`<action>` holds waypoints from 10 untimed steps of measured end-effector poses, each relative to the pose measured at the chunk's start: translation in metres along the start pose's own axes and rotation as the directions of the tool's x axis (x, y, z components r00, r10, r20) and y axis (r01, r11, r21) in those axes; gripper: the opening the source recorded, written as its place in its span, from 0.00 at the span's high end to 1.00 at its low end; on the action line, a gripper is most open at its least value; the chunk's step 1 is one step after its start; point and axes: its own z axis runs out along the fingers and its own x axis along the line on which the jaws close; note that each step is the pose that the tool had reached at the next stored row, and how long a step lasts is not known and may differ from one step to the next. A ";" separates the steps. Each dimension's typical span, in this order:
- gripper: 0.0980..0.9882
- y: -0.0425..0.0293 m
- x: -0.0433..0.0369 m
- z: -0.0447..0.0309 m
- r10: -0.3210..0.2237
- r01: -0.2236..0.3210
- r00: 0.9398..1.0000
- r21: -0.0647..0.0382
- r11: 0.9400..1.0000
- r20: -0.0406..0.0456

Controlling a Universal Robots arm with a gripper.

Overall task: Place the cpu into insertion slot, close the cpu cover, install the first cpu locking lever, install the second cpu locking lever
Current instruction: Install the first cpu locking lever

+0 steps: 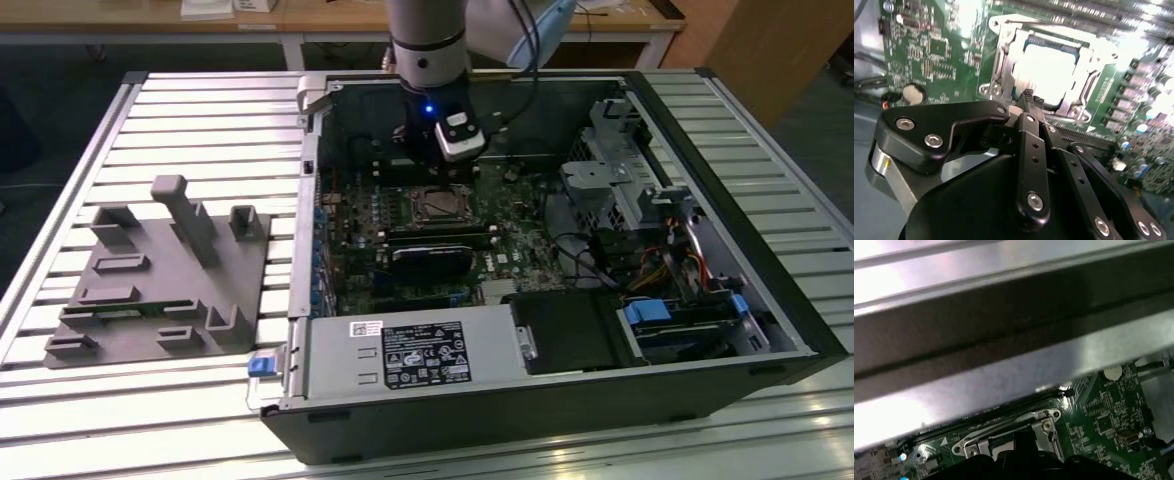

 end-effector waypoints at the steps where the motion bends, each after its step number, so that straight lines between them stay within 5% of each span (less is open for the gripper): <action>1: 0.99 -0.0009 -0.0006 0.0000 -0.001 0.001 1.000 0.007 1.000 -0.001; 6: 0.99 -0.0096 -0.0038 0.0005 -0.003 0.004 1.000 0.024 1.000 -0.006; 10: 0.99 -0.0167 -0.0062 0.0016 -0.004 0.005 1.000 0.033 0.999 -0.028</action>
